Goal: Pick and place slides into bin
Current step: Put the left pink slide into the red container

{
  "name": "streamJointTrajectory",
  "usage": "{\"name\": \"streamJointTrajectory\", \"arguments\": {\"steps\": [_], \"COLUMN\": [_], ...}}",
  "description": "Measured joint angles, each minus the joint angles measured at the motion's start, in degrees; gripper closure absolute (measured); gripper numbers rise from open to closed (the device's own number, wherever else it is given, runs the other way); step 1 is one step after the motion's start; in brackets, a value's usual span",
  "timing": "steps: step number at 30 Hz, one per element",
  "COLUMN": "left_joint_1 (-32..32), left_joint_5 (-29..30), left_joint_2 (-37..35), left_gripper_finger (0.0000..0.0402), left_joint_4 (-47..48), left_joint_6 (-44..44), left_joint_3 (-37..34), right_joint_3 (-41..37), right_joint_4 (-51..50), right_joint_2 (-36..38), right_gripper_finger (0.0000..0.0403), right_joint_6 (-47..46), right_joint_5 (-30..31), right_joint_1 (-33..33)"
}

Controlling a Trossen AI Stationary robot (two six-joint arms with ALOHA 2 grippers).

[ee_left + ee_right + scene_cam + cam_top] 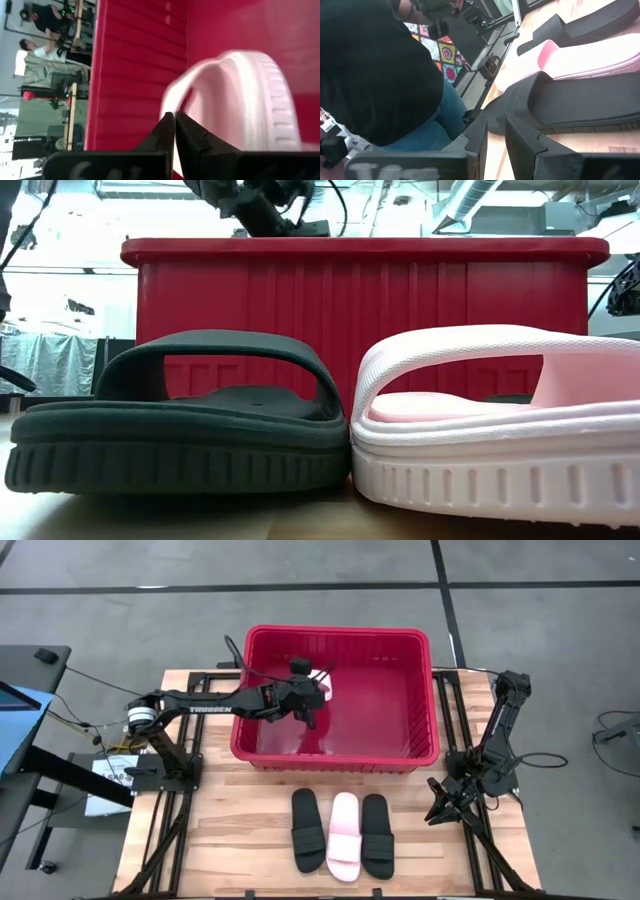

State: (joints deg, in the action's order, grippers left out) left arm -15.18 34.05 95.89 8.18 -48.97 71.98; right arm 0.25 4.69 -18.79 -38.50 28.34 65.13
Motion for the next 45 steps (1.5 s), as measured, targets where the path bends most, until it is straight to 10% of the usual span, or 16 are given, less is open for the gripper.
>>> {"name": "streamJointTrajectory", "arguments": {"steps": [45], "left_joint_1": [0.87], "left_joint_5": [-2.76], "left_joint_2": [3.11], "left_gripper_finger": [0.0402], "left_joint_4": [7.24], "left_joint_6": [3.14], "left_joint_3": [-0.04], "right_joint_3": [0.0], "right_joint_4": [0.0], "right_joint_2": [0.0], "right_gripper_finger": [0.0346], "right_joint_6": [0.0], "right_joint_5": [0.02], "right_joint_1": [-0.01]}}
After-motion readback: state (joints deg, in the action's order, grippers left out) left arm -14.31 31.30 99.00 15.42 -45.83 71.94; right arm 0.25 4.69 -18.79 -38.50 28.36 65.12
